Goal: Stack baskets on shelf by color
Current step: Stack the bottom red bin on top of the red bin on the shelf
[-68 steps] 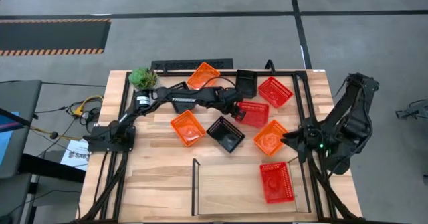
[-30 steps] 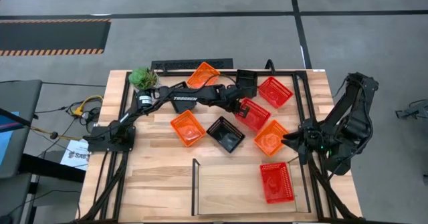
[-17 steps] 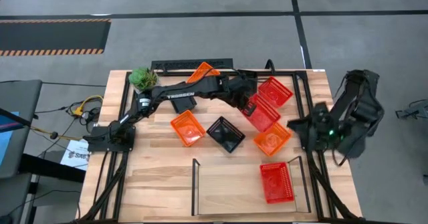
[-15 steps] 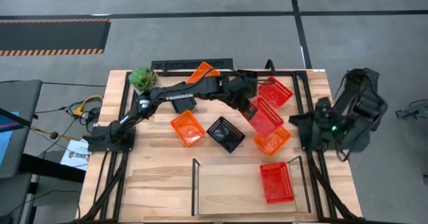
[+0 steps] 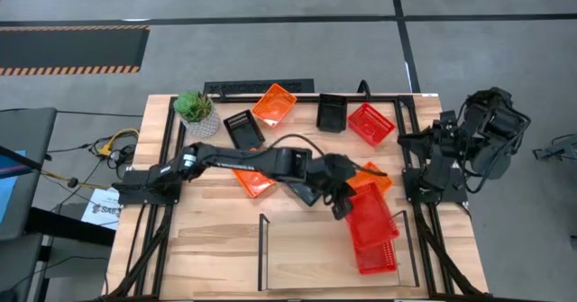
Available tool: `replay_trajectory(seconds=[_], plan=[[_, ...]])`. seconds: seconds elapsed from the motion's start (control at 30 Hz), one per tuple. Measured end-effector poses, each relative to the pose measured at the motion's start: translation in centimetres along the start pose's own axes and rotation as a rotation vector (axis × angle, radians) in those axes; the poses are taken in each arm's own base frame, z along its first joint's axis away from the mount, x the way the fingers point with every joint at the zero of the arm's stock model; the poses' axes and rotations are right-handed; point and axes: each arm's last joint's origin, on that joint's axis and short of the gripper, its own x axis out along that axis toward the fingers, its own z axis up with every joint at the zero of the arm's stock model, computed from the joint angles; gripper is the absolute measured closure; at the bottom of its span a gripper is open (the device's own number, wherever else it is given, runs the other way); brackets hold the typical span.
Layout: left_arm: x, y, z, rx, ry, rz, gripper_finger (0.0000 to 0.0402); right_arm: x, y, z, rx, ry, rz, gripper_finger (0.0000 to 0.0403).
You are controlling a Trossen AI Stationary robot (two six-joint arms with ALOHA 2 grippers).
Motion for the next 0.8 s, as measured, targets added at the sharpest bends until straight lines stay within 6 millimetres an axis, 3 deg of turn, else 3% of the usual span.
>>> replay_trajectory(seconds=[0.3,0.8], plan=[[5.0,-0.8,-3.2,0.036,0.031,-0.021,0.0401,0.1,0.2,-0.2,-0.011,0.003,-0.007,0.0282],[5.5,-2.0,-4.6,0.082,0.091,-0.059,0.0401,0.3,0.7,-0.7,-0.028,0.05,-0.001,0.0282]])
